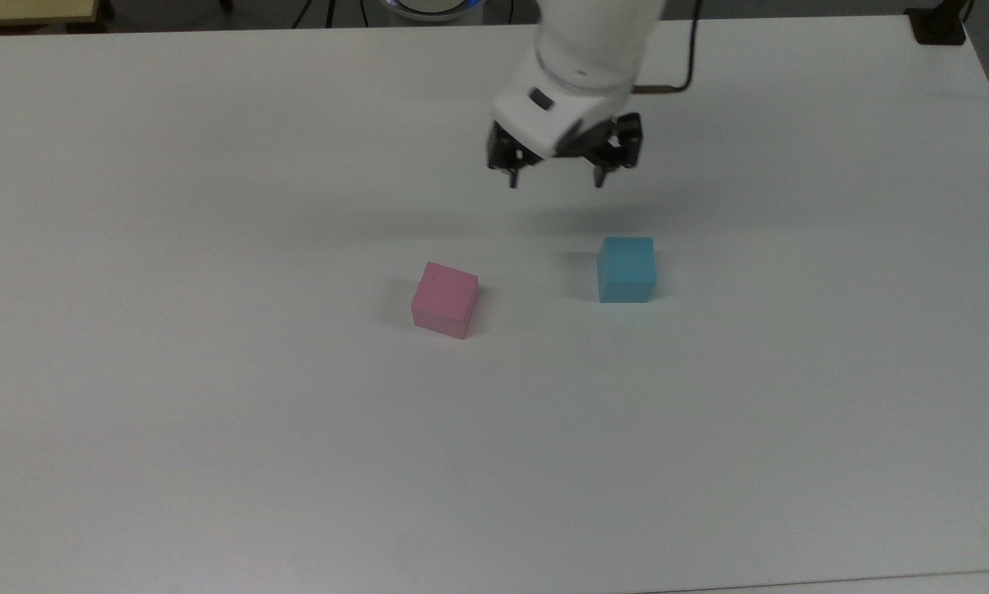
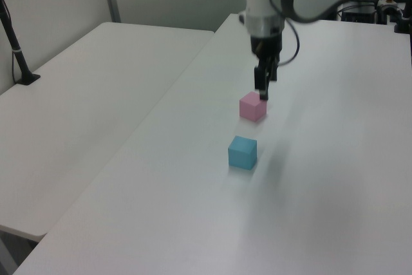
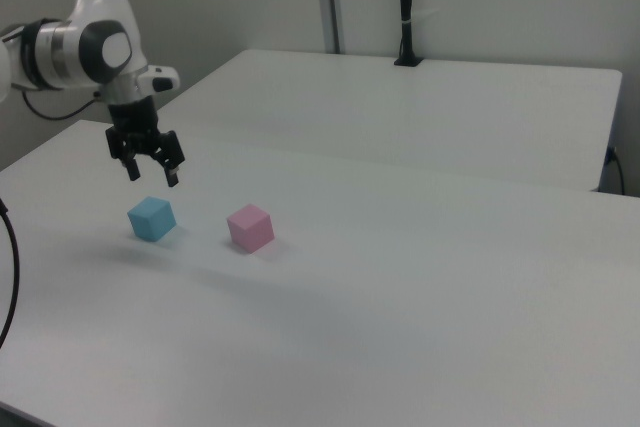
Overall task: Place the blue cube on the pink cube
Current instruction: 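Move the open gripper over the light-blue cube and lower it, then close the gripper on the light-blue cube and lift it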
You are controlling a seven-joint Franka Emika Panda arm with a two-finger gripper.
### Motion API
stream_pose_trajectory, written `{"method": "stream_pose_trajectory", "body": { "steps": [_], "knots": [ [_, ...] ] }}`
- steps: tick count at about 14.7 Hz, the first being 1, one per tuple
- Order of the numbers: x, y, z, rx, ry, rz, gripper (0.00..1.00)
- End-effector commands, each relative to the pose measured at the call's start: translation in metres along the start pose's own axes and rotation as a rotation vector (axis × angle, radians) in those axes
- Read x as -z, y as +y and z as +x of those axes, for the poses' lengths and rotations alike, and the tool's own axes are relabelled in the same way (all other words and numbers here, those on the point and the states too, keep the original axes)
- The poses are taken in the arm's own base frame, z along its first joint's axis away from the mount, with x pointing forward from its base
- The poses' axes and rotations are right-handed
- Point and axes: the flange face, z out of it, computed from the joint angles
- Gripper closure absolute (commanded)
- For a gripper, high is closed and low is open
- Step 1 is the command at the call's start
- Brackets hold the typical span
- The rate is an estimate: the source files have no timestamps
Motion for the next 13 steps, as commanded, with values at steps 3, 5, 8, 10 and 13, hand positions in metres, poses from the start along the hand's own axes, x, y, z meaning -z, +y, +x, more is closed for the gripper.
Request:
{"method": "stream_pose_trajectory", "body": {
  "steps": [3, 5, 8, 10, 13],
  "knots": [
    [-0.055, -0.073, 0.013, -0.027, 0.054, 0.055, 0.00],
    [-0.076, -0.097, 0.013, -0.032, 0.062, 0.053, 0.00],
    [-0.098, -0.102, 0.020, -0.060, 0.077, 0.053, 0.00],
    [-0.109, -0.105, 0.021, -0.056, 0.066, 0.043, 0.00],
    [-0.124, -0.100, 0.027, -0.054, 0.073, 0.028, 0.45]
  ]
}}
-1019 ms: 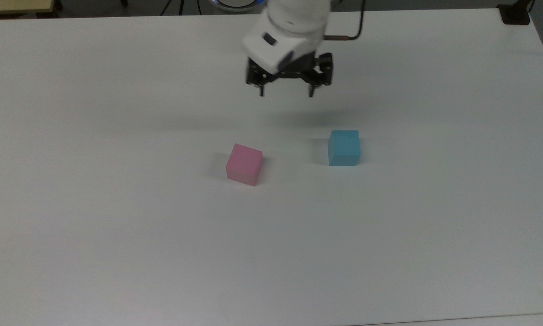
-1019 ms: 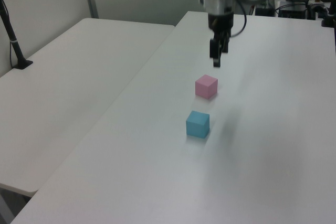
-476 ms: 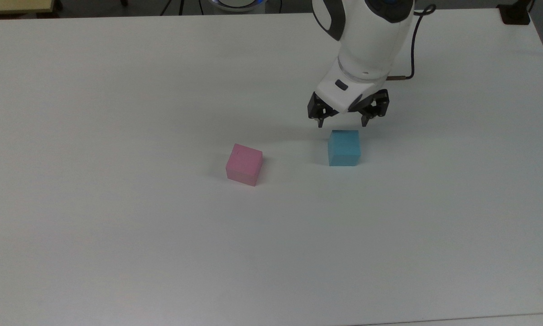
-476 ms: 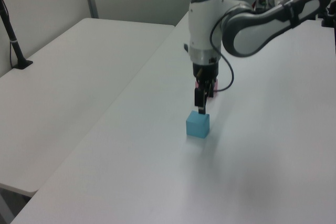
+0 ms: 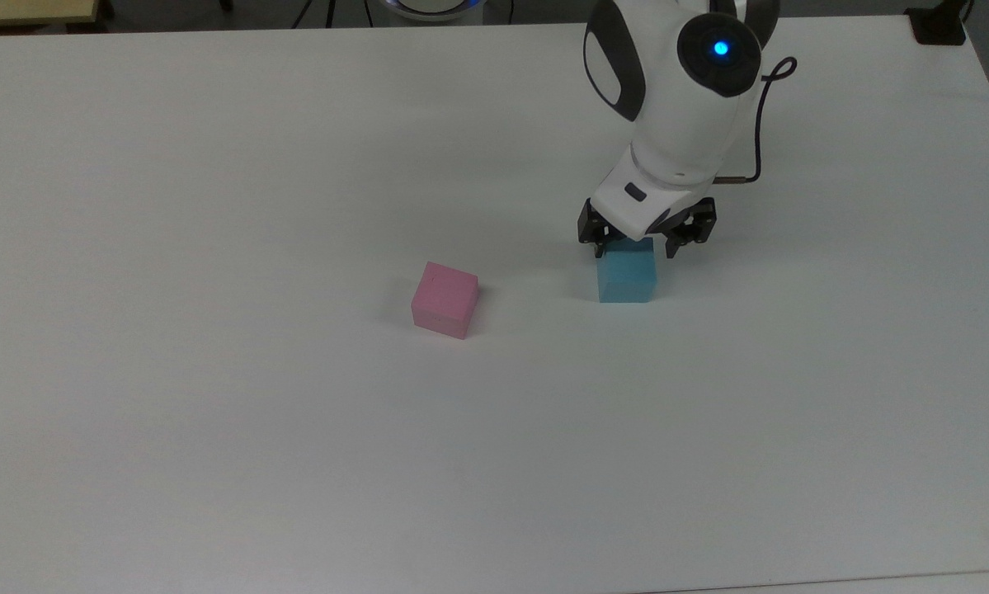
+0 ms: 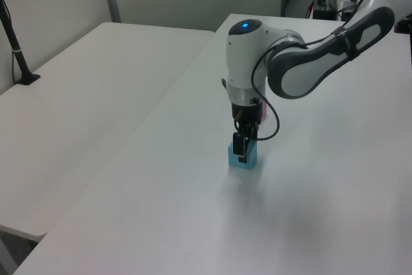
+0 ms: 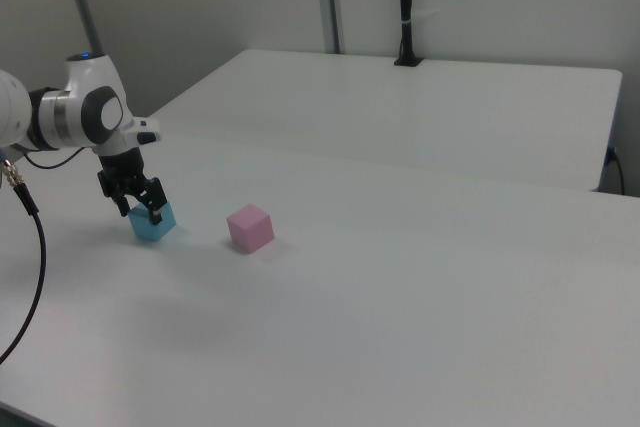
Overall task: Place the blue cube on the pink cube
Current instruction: 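Close the gripper on the light-blue cube and lift it, then carry the light-blue cube over the pink cube and lower it on top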
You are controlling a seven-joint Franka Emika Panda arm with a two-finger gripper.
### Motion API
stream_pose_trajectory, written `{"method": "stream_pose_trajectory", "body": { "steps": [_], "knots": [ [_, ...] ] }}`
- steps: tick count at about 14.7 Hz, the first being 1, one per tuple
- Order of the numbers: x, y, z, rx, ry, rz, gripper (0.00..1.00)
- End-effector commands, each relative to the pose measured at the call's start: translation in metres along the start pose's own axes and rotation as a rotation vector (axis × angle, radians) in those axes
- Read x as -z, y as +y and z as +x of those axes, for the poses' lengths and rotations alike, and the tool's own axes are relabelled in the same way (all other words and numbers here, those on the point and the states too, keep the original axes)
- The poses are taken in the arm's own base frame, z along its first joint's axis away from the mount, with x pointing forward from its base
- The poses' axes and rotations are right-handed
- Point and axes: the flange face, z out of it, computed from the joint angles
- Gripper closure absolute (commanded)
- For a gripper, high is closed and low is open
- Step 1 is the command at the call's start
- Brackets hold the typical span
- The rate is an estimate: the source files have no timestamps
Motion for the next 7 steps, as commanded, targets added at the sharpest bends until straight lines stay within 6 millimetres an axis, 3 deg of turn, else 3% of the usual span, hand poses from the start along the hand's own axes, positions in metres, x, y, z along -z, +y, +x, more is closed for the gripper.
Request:
{"method": "stream_pose_trajectory", "body": {
  "steps": [1, 2, 4, 7],
  "knots": [
    [-0.009, 0.002, 0.007, -0.022, 0.037, -0.004, 0.67],
    [-0.006, 0.006, 0.009, -0.031, 0.042, -0.005, 0.78],
    [0.016, 0.014, 0.015, -0.026, 0.072, -0.006, 0.81],
    [0.049, 0.074, 0.030, -0.003, 0.070, -0.024, 0.82]
  ]
}}
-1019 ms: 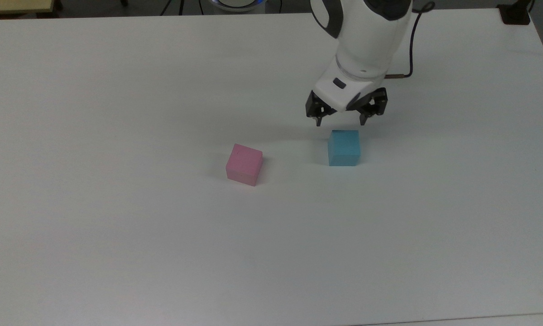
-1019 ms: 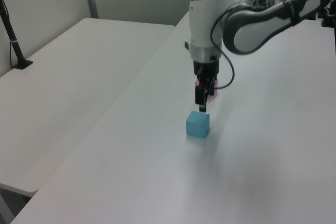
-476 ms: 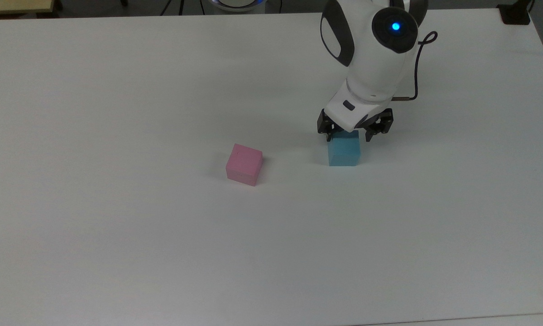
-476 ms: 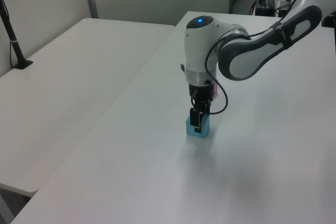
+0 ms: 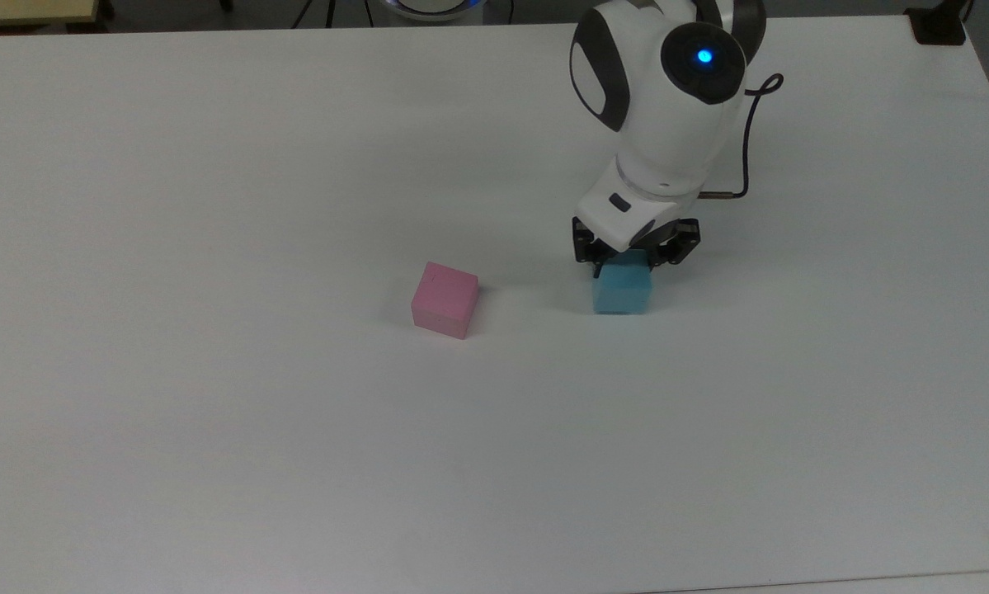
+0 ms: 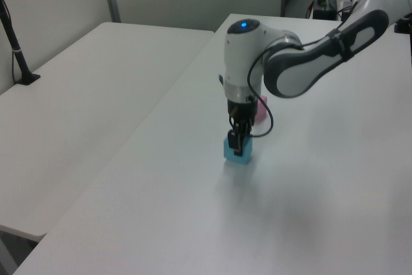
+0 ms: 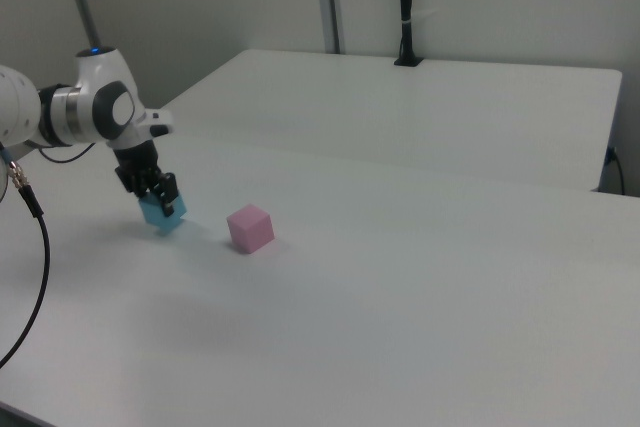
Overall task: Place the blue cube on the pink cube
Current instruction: 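Carry the light-blue cube over the pink cube and lower it on top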
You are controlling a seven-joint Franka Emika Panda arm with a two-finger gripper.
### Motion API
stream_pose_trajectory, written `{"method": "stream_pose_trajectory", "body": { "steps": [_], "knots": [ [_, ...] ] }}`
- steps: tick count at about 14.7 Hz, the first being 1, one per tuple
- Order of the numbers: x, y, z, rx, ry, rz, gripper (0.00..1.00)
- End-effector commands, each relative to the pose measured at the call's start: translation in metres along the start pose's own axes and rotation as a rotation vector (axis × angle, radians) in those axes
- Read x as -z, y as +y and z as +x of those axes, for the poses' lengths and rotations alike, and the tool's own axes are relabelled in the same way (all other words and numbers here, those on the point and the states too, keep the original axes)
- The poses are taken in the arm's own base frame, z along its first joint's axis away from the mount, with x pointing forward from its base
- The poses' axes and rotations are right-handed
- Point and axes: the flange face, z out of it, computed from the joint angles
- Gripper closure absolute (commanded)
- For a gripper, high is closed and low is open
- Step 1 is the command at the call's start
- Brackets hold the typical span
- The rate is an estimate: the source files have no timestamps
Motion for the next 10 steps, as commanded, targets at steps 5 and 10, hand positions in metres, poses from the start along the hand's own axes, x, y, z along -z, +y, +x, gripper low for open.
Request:
{"method": "stream_pose_trajectory", "body": {
  "steps": [5, 10],
  "knots": [
    [0.065, 0.159, 0.036, 0.024, 0.011, -0.029, 0.80],
    [0.057, 0.195, 0.038, 0.049, -0.011, -0.038, 0.75]
  ]
}}
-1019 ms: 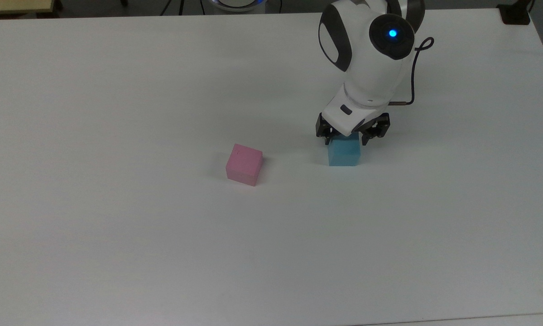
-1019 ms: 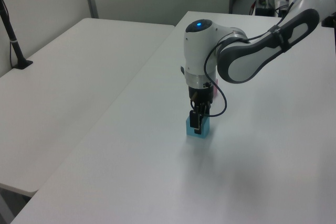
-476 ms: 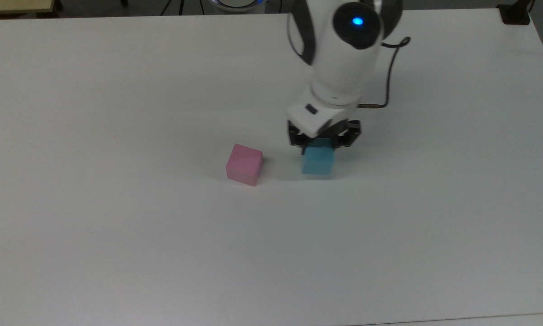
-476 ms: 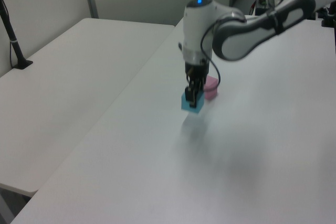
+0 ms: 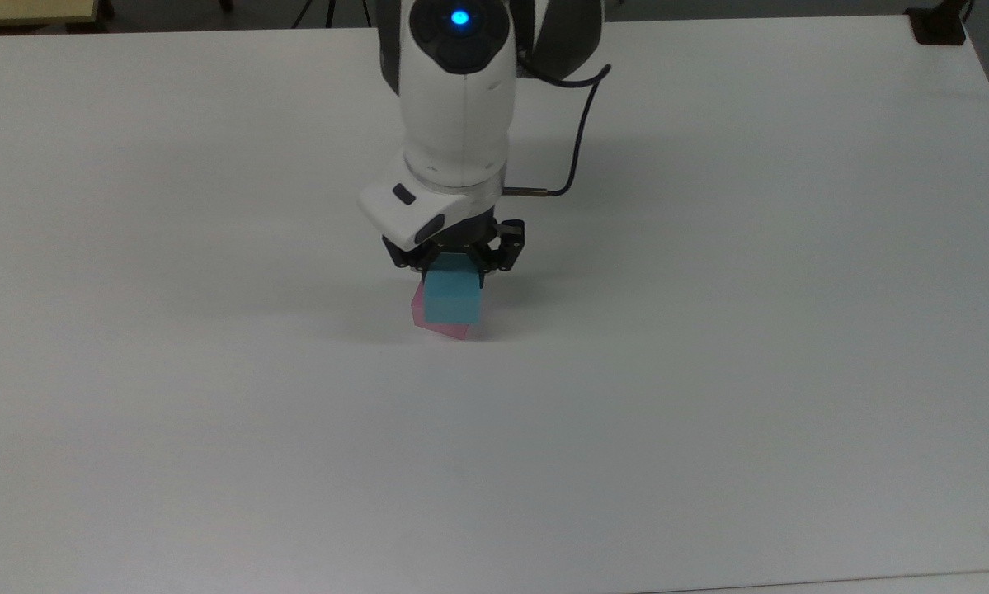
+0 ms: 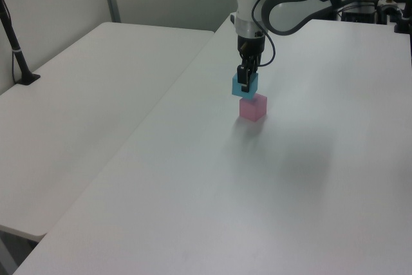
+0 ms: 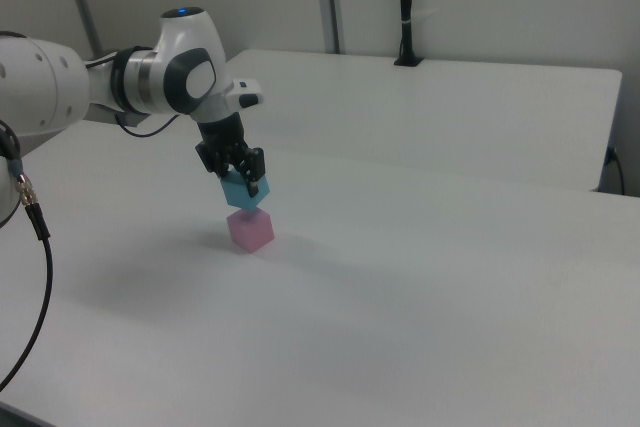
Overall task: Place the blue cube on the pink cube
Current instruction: 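Carry the light-blue cube over the pink cube and lower it on top, then open the gripper to release the light-blue cube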
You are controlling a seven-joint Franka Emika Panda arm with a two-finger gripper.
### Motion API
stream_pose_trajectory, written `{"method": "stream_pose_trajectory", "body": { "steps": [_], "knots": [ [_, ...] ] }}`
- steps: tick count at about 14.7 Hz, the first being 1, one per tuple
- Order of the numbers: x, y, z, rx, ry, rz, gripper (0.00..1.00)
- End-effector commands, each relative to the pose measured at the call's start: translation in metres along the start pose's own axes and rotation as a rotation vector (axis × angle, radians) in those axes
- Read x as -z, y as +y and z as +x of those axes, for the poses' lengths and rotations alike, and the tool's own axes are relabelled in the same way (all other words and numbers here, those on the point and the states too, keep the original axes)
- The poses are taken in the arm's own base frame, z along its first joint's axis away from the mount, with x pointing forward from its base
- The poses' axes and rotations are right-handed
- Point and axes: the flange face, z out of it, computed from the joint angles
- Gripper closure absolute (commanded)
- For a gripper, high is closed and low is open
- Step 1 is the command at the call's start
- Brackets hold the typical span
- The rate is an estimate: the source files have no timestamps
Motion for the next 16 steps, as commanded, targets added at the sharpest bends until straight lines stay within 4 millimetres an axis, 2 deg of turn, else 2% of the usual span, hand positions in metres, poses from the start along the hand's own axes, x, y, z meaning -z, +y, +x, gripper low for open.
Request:
{"method": "stream_pose_trajectory", "body": {
  "steps": [1, 3, 4, 5, 6, 10, 11, 13, 14, 16],
  "knots": [
    [-0.004, 0.004, -0.010, 0.042, -0.053, -0.013, 0.74],
    [-0.006, 0.006, -0.014, 0.042, -0.086, -0.017, 0.63],
    [-0.007, 0.005, -0.015, 0.041, -0.099, -0.016, 0.51],
    [-0.007, 0.005, -0.016, 0.033, -0.102, -0.018, 0.19],
    [-0.008, 0.006, -0.015, 0.029, -0.102, -0.018, 0.00],
    [-0.004, 0.013, -0.013, 0.015, -0.092, -0.016, 0.00],
    [0.007, 0.014, -0.013, 0.011, -0.077, -0.012, 0.00],
    [0.047, 0.018, -0.017, 0.003, -0.024, -0.004, 0.00],
    [0.071, 0.019, -0.023, 0.002, -0.006, -0.004, 0.00],
    [0.106, 0.021, -0.041, 0.003, -0.038, -0.015, 0.00]
  ]
}}
